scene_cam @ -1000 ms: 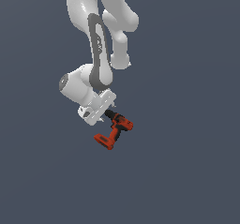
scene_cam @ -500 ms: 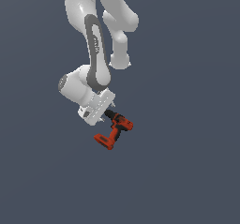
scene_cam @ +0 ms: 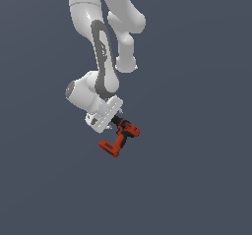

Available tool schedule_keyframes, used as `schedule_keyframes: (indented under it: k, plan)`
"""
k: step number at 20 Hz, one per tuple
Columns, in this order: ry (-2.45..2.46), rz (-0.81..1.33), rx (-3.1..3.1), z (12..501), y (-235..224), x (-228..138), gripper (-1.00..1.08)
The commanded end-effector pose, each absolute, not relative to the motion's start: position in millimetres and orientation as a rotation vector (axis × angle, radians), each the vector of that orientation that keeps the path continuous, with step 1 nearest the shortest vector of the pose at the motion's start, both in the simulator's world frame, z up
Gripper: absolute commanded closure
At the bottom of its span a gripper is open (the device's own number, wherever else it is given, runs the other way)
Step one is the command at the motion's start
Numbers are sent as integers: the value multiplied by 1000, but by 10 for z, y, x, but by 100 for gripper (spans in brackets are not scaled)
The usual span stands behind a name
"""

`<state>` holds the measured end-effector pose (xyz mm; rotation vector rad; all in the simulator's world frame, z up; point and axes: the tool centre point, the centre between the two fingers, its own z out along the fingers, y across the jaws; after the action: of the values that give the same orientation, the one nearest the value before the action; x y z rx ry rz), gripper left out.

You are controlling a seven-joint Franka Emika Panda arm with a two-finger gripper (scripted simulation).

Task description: Pick up the object and move it to a goal position.

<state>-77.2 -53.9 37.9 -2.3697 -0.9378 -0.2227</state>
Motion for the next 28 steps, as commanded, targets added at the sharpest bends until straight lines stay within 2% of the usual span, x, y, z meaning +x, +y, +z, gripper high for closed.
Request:
schedule_keyframes:
  k: [1,4,5,19,28]
  plan:
    - [-939,-223,-2369,315,-491,-780,-100]
    - [-939,-223,-2369,289,-473,-784,-100]
    - [-939,-223,-2369,289,-473,-784,108]
    - [-938,-232,-2378,360,-515,-775,108]
    - [-938,-229,-2379,640,-372,-933,108]
